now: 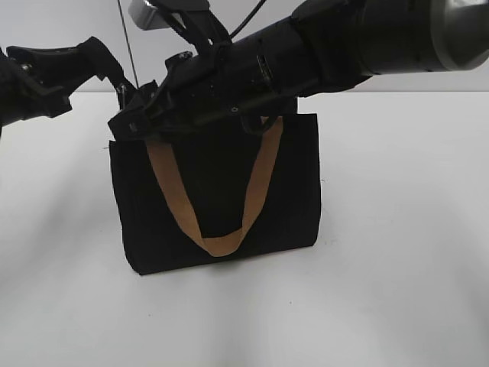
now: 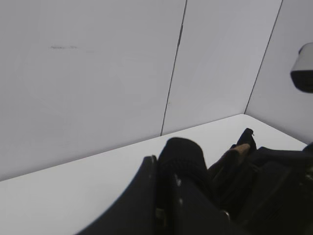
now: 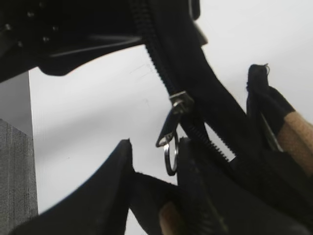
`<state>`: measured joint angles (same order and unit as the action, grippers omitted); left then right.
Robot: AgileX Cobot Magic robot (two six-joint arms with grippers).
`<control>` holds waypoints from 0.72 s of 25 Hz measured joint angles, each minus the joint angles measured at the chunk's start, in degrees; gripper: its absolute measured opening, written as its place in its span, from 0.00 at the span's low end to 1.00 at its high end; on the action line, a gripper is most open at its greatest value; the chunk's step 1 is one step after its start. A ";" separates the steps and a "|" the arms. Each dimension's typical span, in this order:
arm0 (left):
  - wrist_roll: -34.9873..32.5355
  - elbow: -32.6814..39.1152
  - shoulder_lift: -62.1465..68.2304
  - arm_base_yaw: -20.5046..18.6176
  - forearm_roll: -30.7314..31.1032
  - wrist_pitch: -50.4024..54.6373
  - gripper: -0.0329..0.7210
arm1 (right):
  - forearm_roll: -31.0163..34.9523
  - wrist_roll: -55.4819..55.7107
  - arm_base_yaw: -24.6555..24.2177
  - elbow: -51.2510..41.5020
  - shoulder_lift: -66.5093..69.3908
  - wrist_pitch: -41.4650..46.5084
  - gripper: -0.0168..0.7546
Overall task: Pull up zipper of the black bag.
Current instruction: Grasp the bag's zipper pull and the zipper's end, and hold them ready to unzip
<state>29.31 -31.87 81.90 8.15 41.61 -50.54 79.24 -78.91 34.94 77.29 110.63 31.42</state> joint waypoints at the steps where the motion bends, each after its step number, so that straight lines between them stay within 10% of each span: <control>1: 0.00 0.00 0.00 0.00 0.00 0.00 0.05 | 0.14 0.00 0.00 0.00 0.00 0.00 0.34; 9: 0.00 0.00 0.00 0.00 0.00 0.00 0.05 | 0.51 0.00 0.00 0.00 0.00 -0.31 0.04; 18: 0.00 0.00 0.00 0.00 0.45 7.56 0.05 | 0.40 3.09 0.00 0.00 -2.71 0.07 0.02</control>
<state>29.31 -31.87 81.90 8.15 42.06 -42.97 79.64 -75.82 34.94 77.29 107.92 31.50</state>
